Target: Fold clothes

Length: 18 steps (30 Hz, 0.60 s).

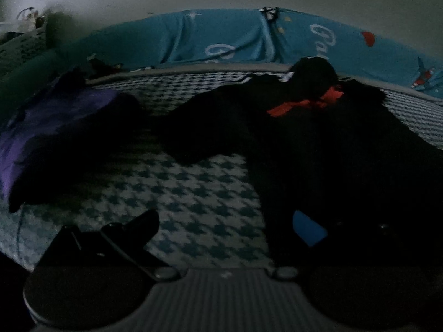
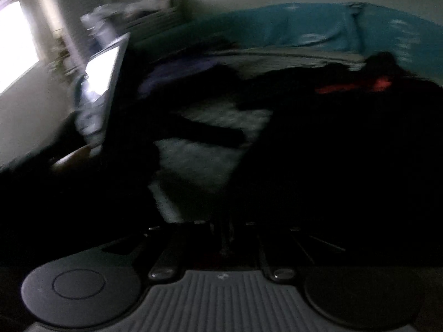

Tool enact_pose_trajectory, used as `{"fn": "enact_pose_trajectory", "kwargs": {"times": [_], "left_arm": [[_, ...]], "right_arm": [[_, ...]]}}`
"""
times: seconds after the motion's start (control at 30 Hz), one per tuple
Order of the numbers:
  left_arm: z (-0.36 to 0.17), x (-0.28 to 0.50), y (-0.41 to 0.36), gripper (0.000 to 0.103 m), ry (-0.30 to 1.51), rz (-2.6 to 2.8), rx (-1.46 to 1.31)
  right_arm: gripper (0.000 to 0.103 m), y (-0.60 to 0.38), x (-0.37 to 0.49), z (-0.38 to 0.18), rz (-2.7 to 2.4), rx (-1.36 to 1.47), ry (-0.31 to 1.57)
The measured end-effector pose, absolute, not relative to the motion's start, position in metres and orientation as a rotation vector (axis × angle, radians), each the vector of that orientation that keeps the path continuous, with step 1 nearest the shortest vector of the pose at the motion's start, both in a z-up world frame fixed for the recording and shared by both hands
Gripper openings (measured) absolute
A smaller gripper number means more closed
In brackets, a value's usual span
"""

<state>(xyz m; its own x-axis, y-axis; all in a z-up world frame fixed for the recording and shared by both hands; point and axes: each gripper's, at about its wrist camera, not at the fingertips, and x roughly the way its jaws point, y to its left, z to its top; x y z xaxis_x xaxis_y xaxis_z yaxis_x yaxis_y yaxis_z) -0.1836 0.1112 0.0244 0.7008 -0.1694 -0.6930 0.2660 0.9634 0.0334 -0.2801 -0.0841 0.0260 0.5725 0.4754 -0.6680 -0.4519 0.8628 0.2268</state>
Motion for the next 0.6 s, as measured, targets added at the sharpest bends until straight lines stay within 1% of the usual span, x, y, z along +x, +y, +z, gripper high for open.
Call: {"fn": "enact_pose_trajectory", "kwargs": {"times": [0.23, 0.3, 0.37, 0.5, 0.57, 0.6], "left_arm": [[0.023, -0.184, 0.087, 0.103, 0.752, -0.338, 0.168], [0.023, -0.182, 0.078, 0.103, 0.749, -0.360, 0.180], [0.022, -0.180, 0.070, 0.103, 0.748, -0.380, 0.191], [0.019, -0.175, 0.056, 0.103, 0.752, -0.411, 0.203], [0.017, -0.172, 0.050, 0.103, 0.753, -0.423, 0.210], [0.016, -0.170, 0.048, 0.103, 0.752, -0.427, 0.212]], "right_arm": [[0.014, -0.151, -0.256, 0.030, 0.334, -0.021, 0.770], [0.019, -0.173, -0.248, 0.035, 0.277, -0.038, 0.754], [0.029, -0.195, -0.245, 0.040, 0.218, -0.051, 0.739], [0.038, -0.245, -0.223, 0.040, 0.089, -0.058, 0.719], [0.048, -0.270, -0.214, 0.040, 0.044, -0.039, 0.712], [0.050, -0.282, -0.211, 0.040, 0.024, -0.026, 0.705]]}}
